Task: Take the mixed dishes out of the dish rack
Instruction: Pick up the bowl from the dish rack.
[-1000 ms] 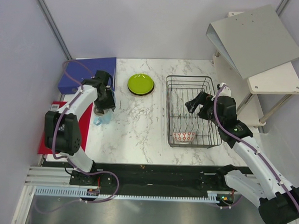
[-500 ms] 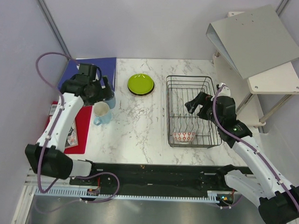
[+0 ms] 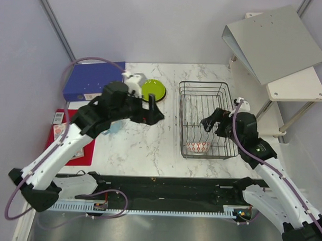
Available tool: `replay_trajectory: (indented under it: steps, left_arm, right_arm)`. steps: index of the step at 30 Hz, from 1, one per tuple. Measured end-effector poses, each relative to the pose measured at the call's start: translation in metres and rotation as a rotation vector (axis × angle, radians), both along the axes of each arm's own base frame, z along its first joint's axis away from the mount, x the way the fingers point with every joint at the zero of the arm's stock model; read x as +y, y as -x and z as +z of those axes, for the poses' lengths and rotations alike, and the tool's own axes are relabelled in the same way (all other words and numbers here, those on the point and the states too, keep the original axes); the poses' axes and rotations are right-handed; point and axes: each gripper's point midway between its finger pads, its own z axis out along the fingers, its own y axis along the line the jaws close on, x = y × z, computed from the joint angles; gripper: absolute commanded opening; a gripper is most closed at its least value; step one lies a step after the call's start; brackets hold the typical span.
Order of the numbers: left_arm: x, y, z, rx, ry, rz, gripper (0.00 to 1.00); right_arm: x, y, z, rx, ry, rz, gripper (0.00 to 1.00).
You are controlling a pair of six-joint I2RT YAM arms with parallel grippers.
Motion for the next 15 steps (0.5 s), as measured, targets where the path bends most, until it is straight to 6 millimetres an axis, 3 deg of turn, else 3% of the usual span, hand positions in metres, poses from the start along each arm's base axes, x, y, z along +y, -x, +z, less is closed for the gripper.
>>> replay_trajectory:
  steps: [3,6,8,10,15]
  left_arm:
    - [-0.065,0.019,-0.025,0.031,-0.036,-0.246,0.99]
    - [-0.111,0.03,-0.068,0.076,-0.115,-0.423,0.99]
    - [-0.129,0.04,-0.093,0.093,-0.159,-0.517,0.99]
    - [-0.143,0.049,-0.103,0.074,-0.163,-0.602,0.98]
    - [-0.17,0.052,-0.098,-0.04,-0.09,-0.767,0.91]
  right_arm:
    - [-0.004,0.006,0.018,-0.06,-0.022,-0.009,0.98]
    - [-0.009,0.009,0.036,-0.113,-0.04,-0.025,0.98]
    - [-0.011,0.01,0.053,-0.158,-0.062,-0.038,0.98]
    - [-0.013,0.014,0.074,-0.21,-0.09,-0.044,0.98]
    - [-0.017,0.021,0.116,-0.316,-0.147,-0.051,0.98]
